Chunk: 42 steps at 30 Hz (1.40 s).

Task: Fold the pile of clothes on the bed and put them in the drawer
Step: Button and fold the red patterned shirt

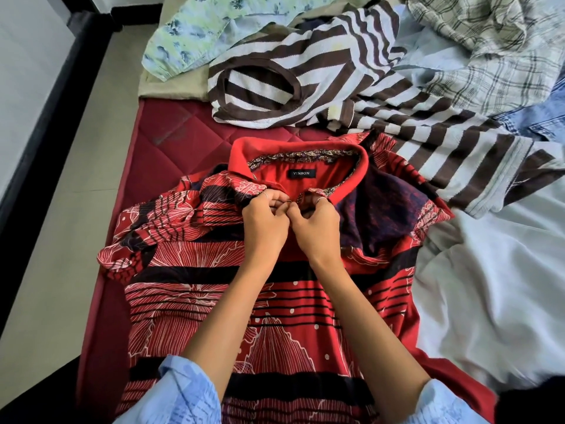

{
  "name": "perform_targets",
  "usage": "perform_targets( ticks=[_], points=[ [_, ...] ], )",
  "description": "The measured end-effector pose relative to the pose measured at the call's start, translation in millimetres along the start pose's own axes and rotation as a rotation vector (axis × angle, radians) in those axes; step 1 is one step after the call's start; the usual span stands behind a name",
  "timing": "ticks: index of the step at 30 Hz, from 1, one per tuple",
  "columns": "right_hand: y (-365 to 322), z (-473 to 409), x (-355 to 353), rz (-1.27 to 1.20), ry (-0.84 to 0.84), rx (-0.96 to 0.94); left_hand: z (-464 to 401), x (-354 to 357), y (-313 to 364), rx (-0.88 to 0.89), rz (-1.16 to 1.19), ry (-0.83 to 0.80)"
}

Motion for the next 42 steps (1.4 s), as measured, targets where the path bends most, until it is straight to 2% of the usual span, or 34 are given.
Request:
perform_targets(
  ticks=[7, 22, 32, 38, 42],
  points=[
    [-11, 1, -5, 0.049, -0.002, -0.1, 0, 2, -5, -0.009, 0.041, 0.004],
    [7, 7, -8, -0.117, -0.023, -0.036, 2, 2, -9, 0.011, 0.047, -0.049],
    [20, 7, -3, -0.205, -0.082, -0.044, 2, 5, -15, 0.004, 0.035, -0.013],
    [23, 1, 1, -0.187, -0.127, -0.012, 5, 5, -18, -0.041, 0.039, -0.053],
    [26, -2, 4, -0.083, -0.13, 0.001, 5, 8, -19, -0.095, 0.072, -0.072]
  ],
)
Point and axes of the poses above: each hand's wrist, its own z-axis away from the middle knuckle, its own x-axis out of the palm, y = z × x, the point moved 7 cm from there along -z, towards the middle knuckle, and after that the axes turned 12 degrees about -x, right-handed, at the moved point
